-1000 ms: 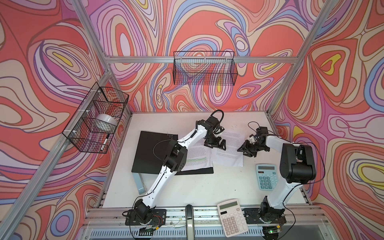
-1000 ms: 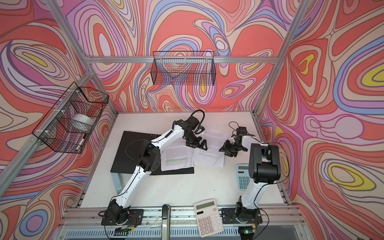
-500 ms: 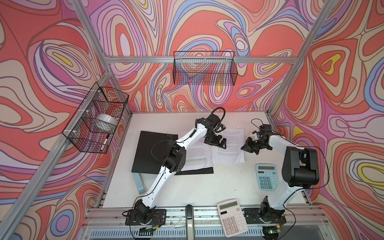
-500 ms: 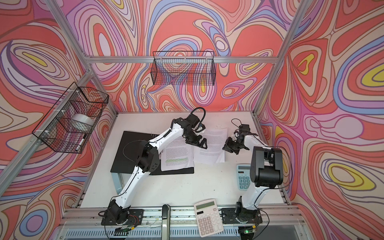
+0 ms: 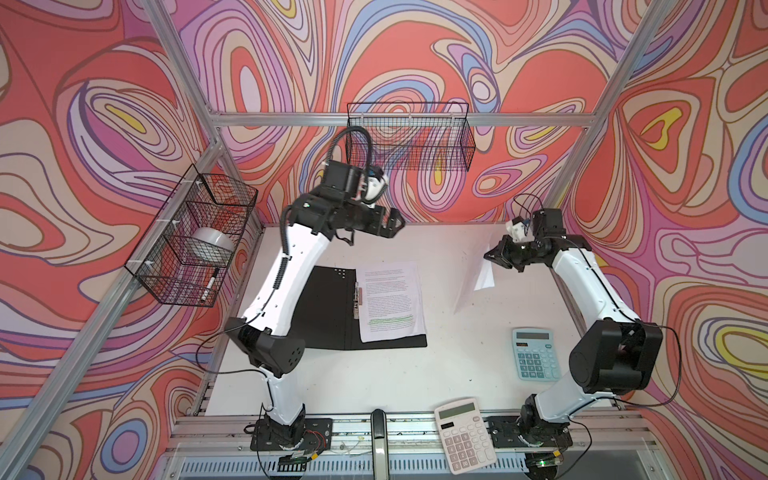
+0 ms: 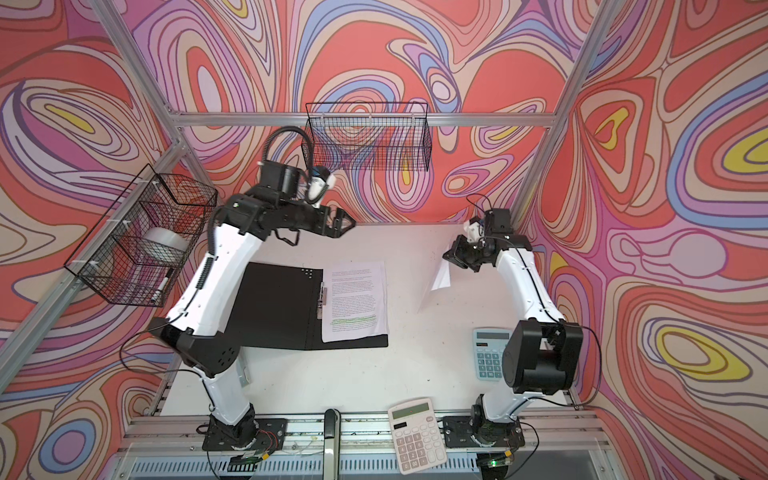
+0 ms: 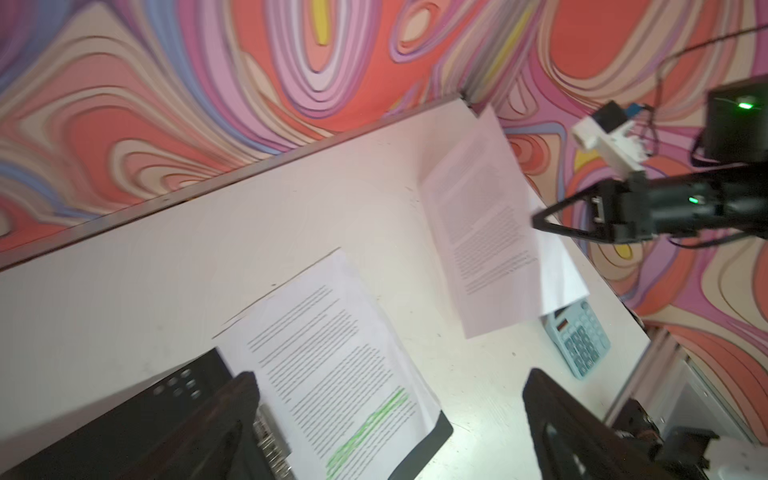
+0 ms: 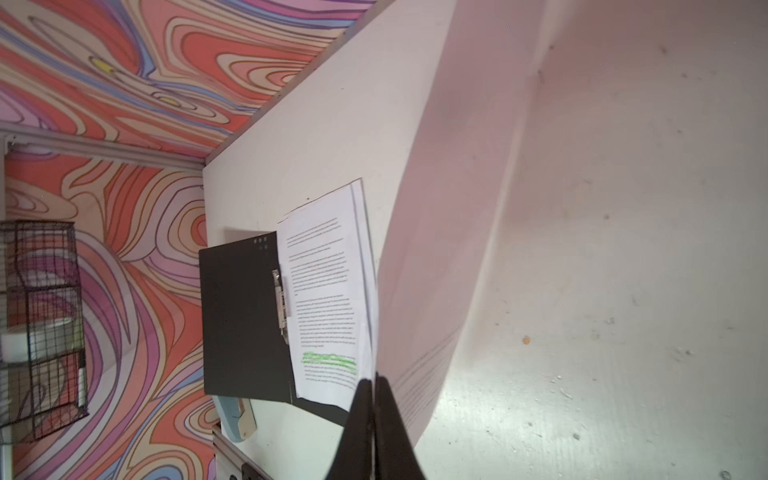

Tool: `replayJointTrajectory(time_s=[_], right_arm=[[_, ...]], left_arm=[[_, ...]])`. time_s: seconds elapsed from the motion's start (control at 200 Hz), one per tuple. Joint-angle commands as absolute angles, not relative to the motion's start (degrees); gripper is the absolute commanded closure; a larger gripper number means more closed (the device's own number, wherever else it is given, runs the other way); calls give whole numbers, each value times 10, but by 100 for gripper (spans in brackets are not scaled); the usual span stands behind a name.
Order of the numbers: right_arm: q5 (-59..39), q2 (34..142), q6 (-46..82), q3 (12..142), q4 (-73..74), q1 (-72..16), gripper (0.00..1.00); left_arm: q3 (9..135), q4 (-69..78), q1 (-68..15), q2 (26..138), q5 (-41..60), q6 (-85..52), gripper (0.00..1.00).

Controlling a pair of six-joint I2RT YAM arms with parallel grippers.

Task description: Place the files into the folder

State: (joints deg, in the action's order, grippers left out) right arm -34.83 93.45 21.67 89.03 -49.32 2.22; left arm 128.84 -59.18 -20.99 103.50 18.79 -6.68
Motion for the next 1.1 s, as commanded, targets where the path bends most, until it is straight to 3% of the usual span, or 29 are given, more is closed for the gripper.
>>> replayJointTrajectory(time_s=[0.0, 0.2, 0.426, 0.816, 1.092], right_arm=[[-356, 962, 208, 969, -571, -50, 100], [-357, 1033, 247, 1098, -578, -167, 100], [-369, 1079, 286, 1154, -542, -247, 100], [-364, 1047, 391, 908, -316, -252, 100], [-302, 1073, 412, 829, -300, -252, 100]], left_arm=[[1247, -624, -150, 1017, 190, -74, 0], [1172, -630, -37, 947, 241, -77, 0], [1049, -569, -18, 869, 213, -49, 0], [1040, -590, -18, 899, 252, -55, 0], [1031, -591, -18, 908, 258, -53, 0]])
